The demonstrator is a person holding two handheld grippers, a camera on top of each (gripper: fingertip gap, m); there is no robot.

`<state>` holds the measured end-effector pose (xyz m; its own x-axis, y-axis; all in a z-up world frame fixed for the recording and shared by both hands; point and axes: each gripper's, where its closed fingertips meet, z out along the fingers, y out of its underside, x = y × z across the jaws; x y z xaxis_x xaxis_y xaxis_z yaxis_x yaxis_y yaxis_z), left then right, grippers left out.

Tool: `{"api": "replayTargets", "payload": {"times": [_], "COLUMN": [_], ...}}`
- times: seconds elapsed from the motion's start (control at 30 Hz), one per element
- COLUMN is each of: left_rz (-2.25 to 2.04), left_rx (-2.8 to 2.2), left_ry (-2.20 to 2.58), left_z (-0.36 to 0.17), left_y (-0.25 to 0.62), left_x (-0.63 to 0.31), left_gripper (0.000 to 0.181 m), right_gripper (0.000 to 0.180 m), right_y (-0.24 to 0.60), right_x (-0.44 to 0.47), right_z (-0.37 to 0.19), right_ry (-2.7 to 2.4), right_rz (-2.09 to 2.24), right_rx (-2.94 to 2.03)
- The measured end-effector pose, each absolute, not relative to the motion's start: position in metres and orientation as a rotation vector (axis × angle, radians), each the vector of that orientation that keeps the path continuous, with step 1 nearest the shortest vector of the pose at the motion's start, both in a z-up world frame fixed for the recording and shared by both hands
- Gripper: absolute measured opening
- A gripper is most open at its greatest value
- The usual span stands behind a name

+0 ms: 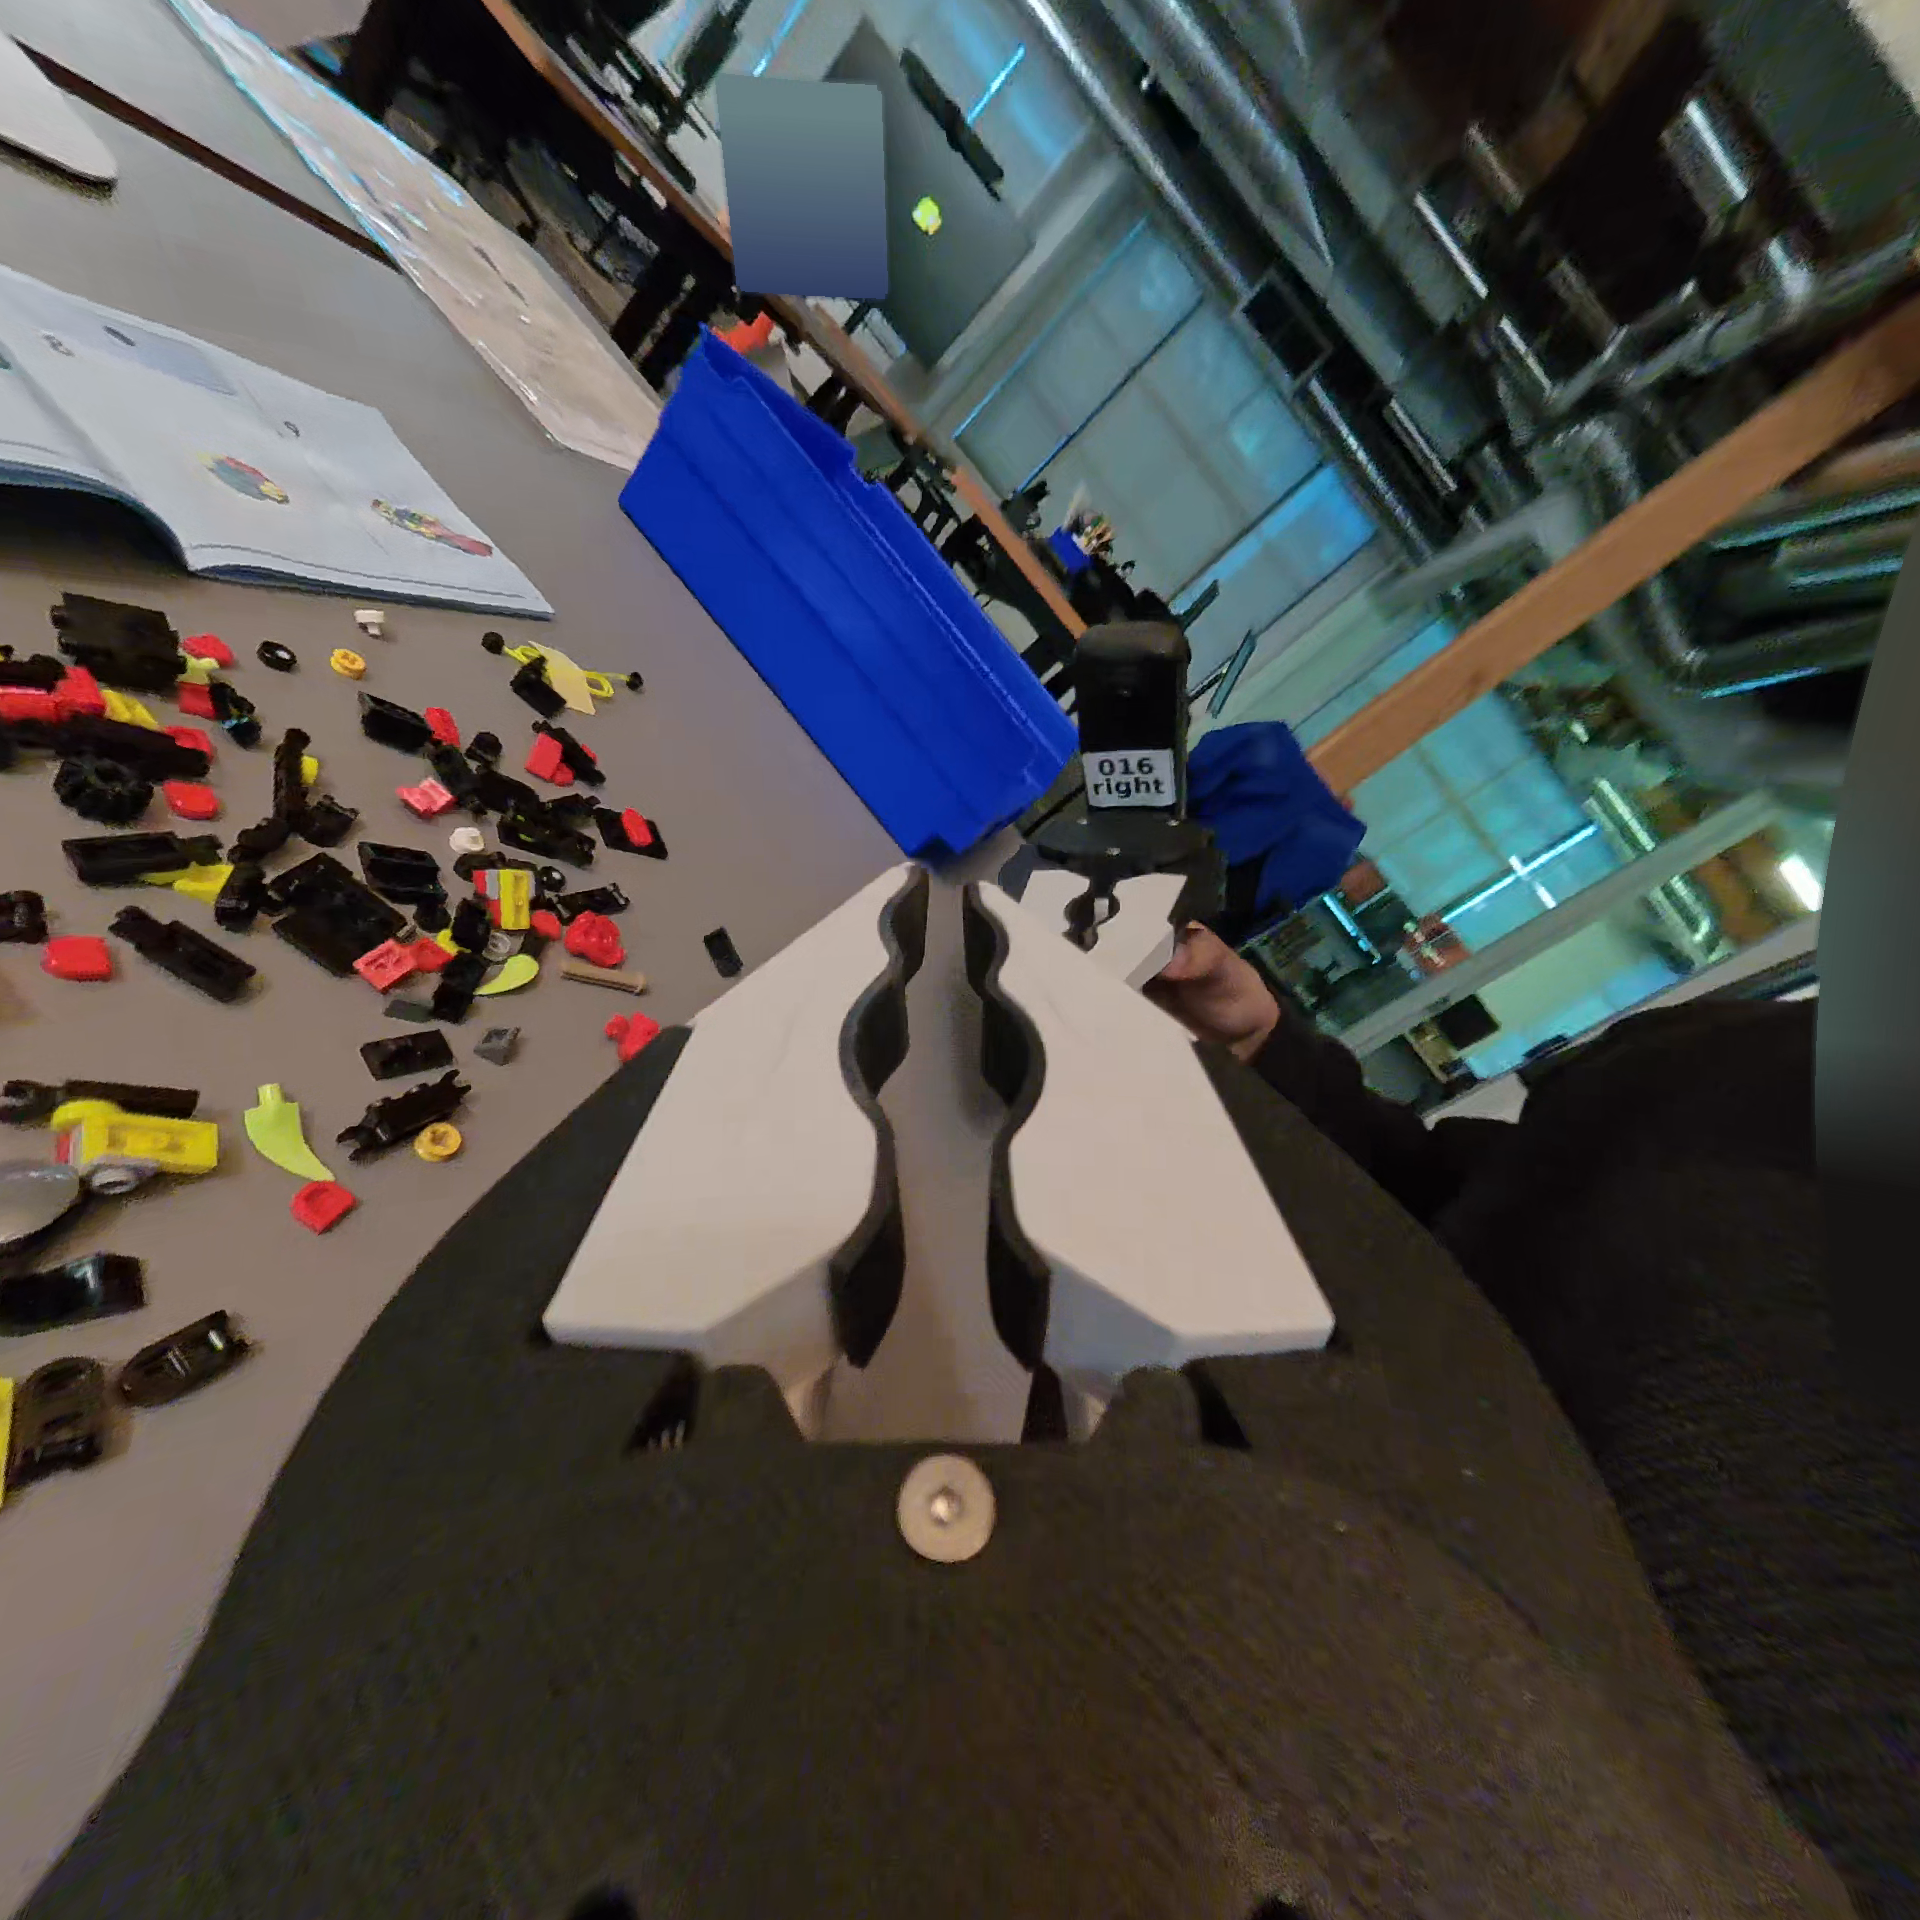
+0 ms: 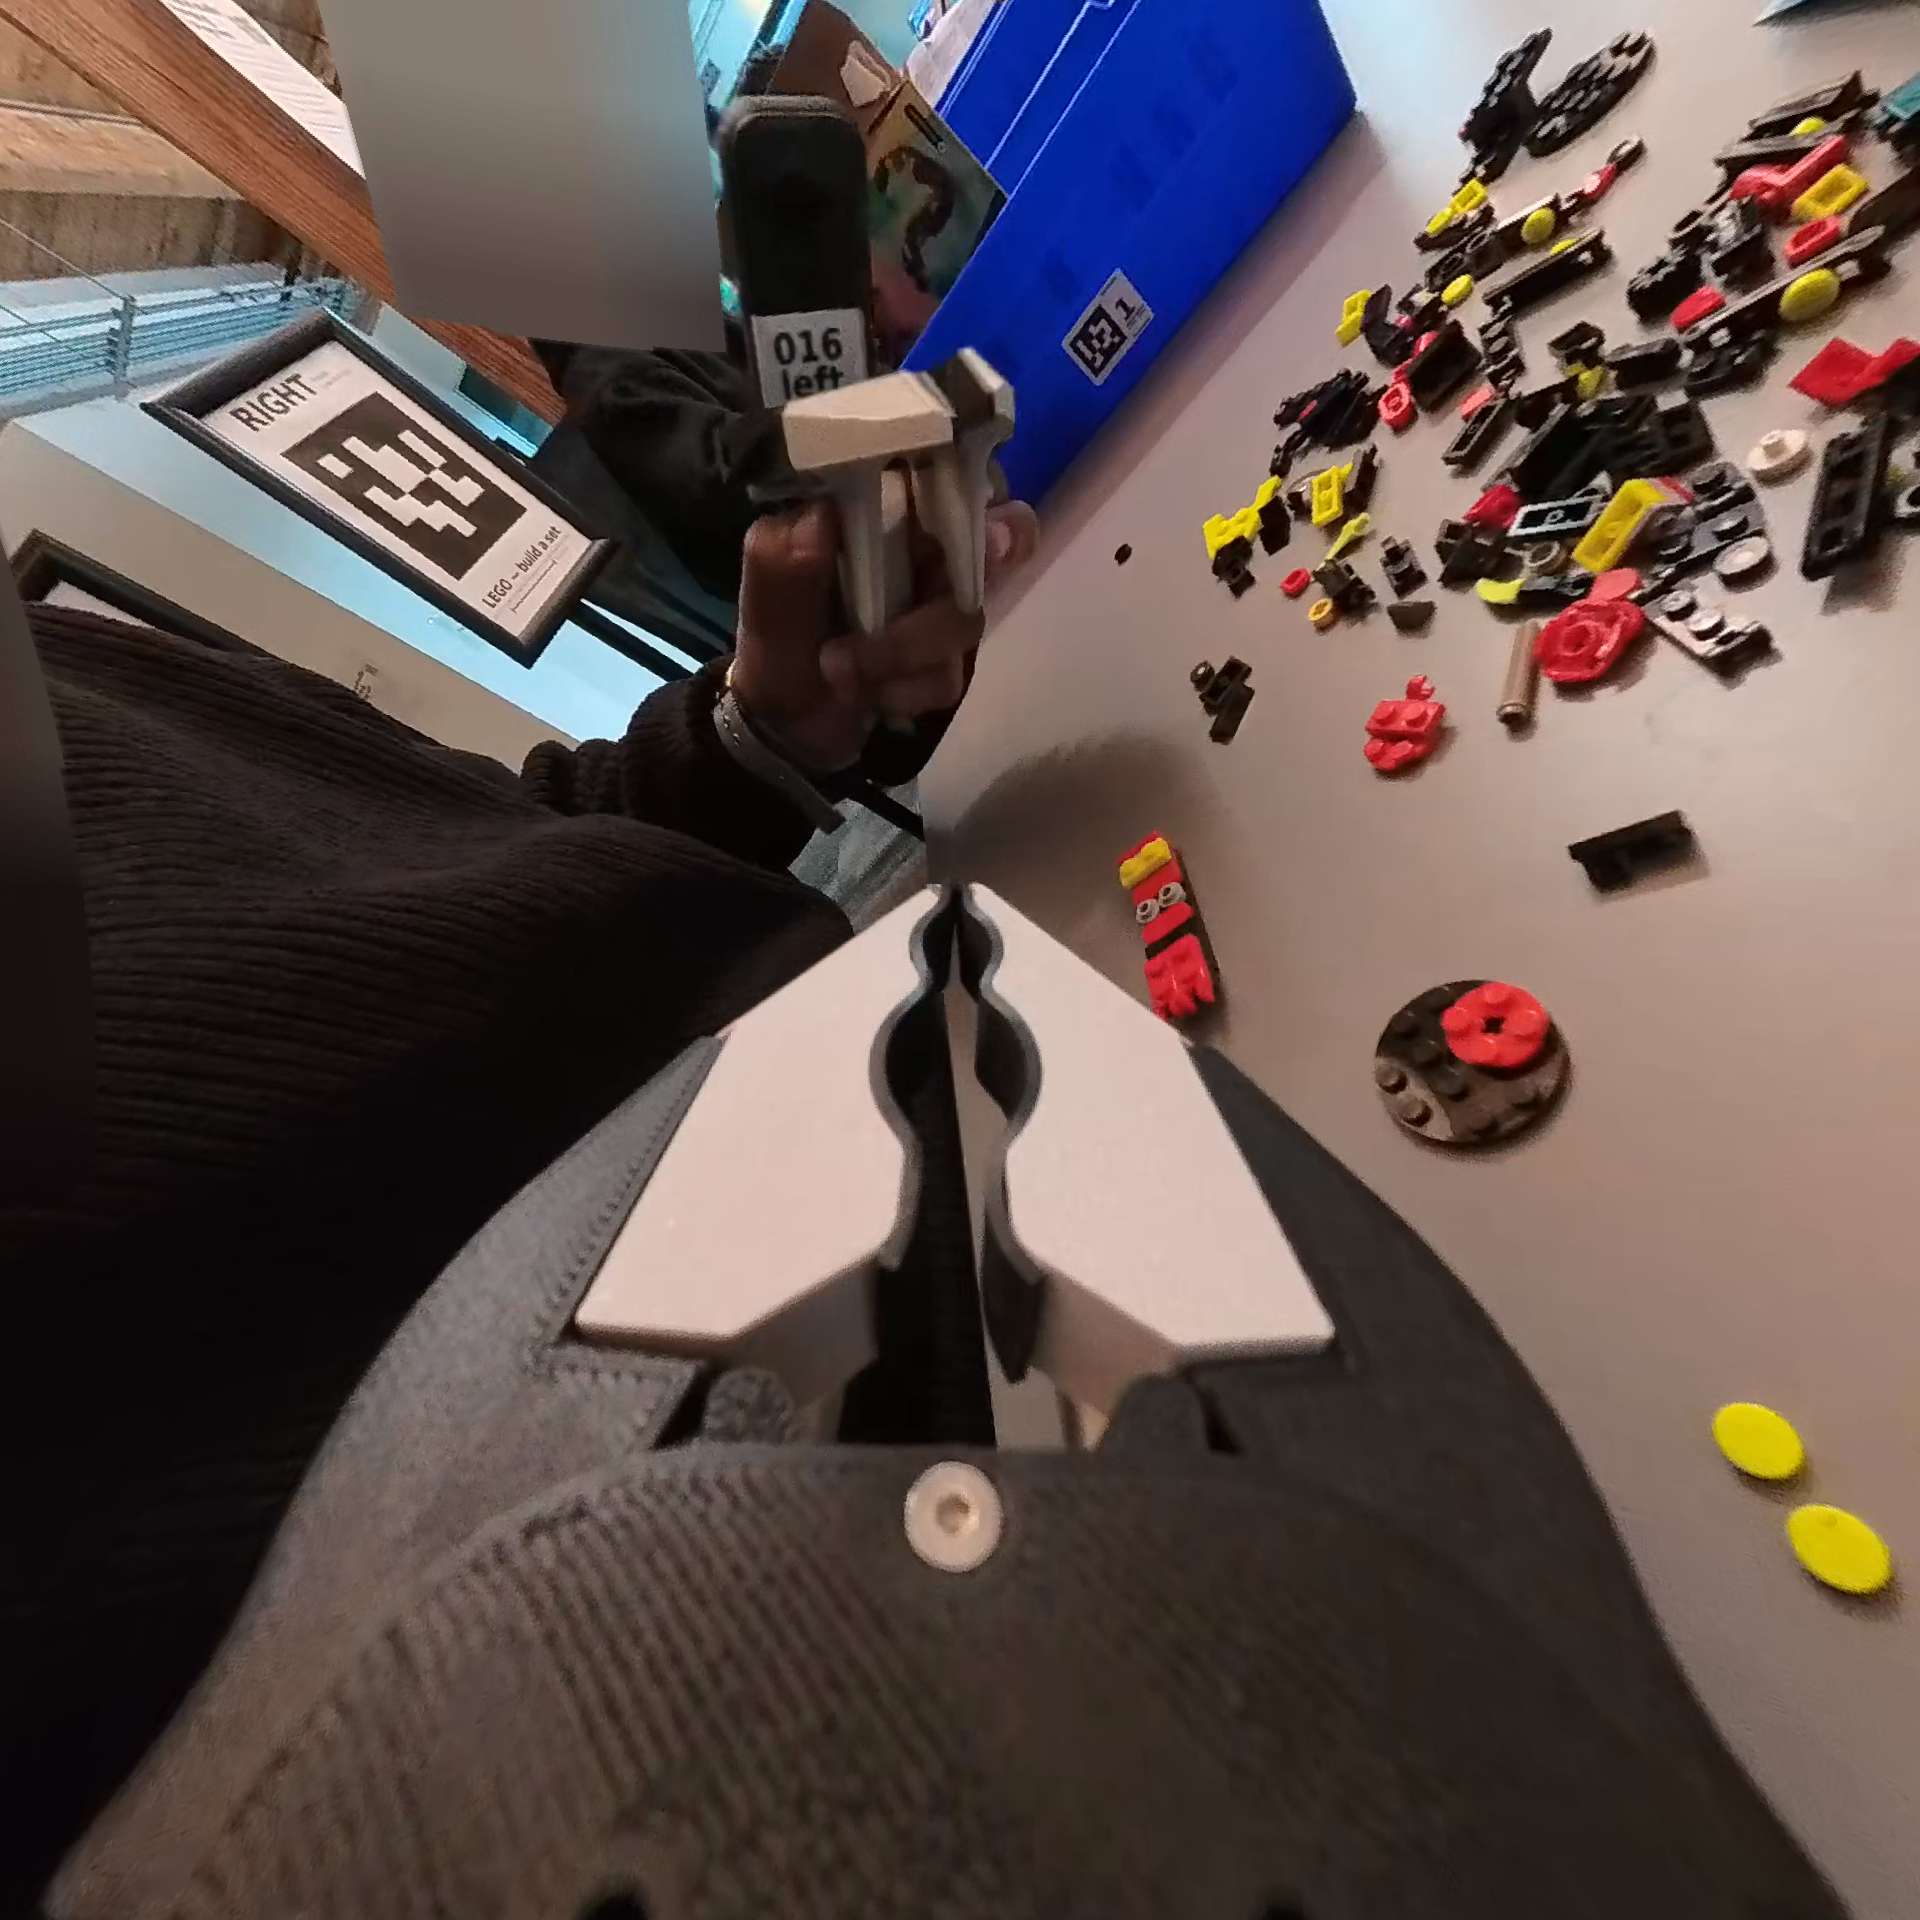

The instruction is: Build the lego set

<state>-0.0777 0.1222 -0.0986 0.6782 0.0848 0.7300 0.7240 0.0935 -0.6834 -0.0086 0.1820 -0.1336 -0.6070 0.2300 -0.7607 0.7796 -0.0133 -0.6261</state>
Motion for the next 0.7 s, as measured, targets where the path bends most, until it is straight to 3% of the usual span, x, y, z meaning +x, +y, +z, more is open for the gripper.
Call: {"api": "replayTargets", "payload": {"times": [0.7], "left_rz": [-0.589], "left_rx": [-1.430], "left_ry": [-0.697], "left_z": [-0.098], "left_y": [0.119], "left_x": [-0.029], "left_gripper": [0.005], "right_gripper": [0.000], "right_y": [0.176], "right_x": [0.036], "right_z": [-0.140], "right_ry": [1.825], "right_rz": [-1.670], "right_rx": [1.100]}}
